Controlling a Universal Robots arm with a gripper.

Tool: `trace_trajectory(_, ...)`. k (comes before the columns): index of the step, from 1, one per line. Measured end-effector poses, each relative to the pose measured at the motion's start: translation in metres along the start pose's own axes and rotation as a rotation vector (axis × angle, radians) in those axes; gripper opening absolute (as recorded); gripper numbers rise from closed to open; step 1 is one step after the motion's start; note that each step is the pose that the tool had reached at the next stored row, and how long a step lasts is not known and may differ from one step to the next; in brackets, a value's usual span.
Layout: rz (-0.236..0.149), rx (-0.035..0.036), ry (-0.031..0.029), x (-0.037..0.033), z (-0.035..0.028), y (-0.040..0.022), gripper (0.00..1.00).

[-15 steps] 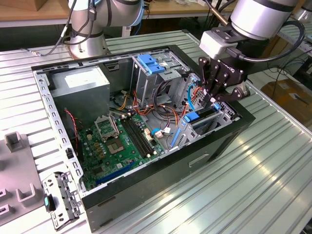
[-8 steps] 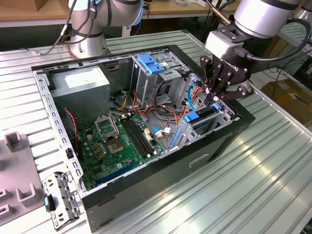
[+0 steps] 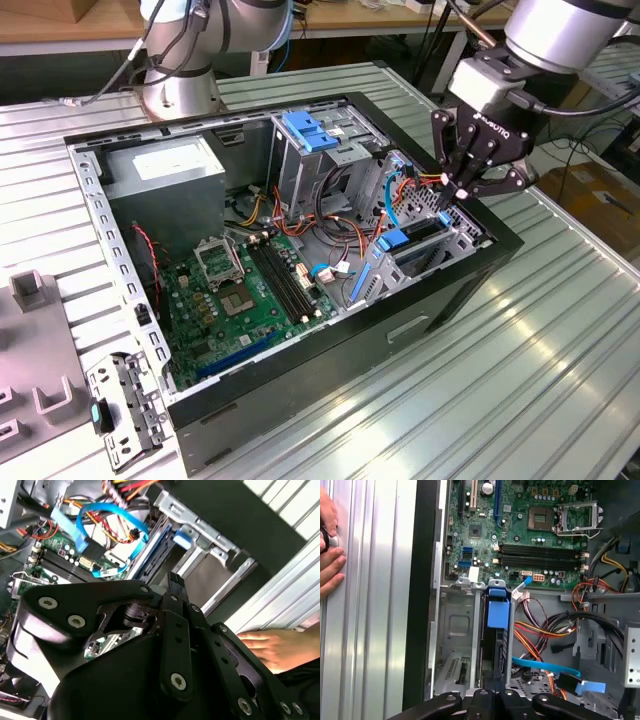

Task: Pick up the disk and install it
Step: 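Insert the first disk wire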

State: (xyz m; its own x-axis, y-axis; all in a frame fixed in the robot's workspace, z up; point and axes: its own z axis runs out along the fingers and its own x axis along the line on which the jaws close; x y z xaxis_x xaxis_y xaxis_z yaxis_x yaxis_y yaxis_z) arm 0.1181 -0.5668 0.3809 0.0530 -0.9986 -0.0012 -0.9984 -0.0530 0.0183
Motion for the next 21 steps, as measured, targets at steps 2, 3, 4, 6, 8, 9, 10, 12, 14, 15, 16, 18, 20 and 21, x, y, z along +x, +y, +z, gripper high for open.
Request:
trace_trajectory(2,-0.001,-0.0011,0.0001,-0.0007,0.0000,-0.0052,0.11)
trace_trajectory(3,-0.001,-0.0016,0.0003,-0.0010,-0.0001,-0.0079,0.11)
trace_trajectory(4,-0.001,-0.0021,0.0006,-0.0016,-0.0001,-0.0109,0.11)
trace_trajectory(6,-0.003,-0.0028,0.0008,-0.0025,0.0000,-0.0157,0.11)
trace_trajectory(8,-0.007,-0.0030,0.0012,-0.0027,-0.0002,-0.0173,0.11)
trace_trajectory(9,-0.016,-0.0031,0.0012,-0.0028,-0.0002,-0.0172,0.11)
trace_trajectory(10,-0.034,-0.0031,0.0016,-0.0029,-0.0002,-0.0173,0.11)
trace_trajectory(12,-0.066,-0.0031,0.0023,-0.0029,-0.0004,-0.0173,0.11)
trace_trajectory(14,-0.093,-0.0032,0.0031,-0.0031,-0.0018,-0.0174,0.11)
trace_trajectory(15,-0.100,-0.0035,0.0031,-0.0031,-0.0032,-0.0174,0.11)
trace_trajectory(16,-0.104,-0.0037,0.0029,-0.0031,-0.0041,-0.0176,0.11)
trace_trajectory(18,-0.110,-0.0038,0.0029,-0.0036,-0.0045,-0.0188,0.11)
trace_trajectory(20,-0.111,-0.0038,0.0035,-0.0043,-0.0047,-0.0195,0.11)
trace_trajectory(21,-0.112,-0.0039,0.0042,-0.0052,-0.0047,-0.0204,0.11)
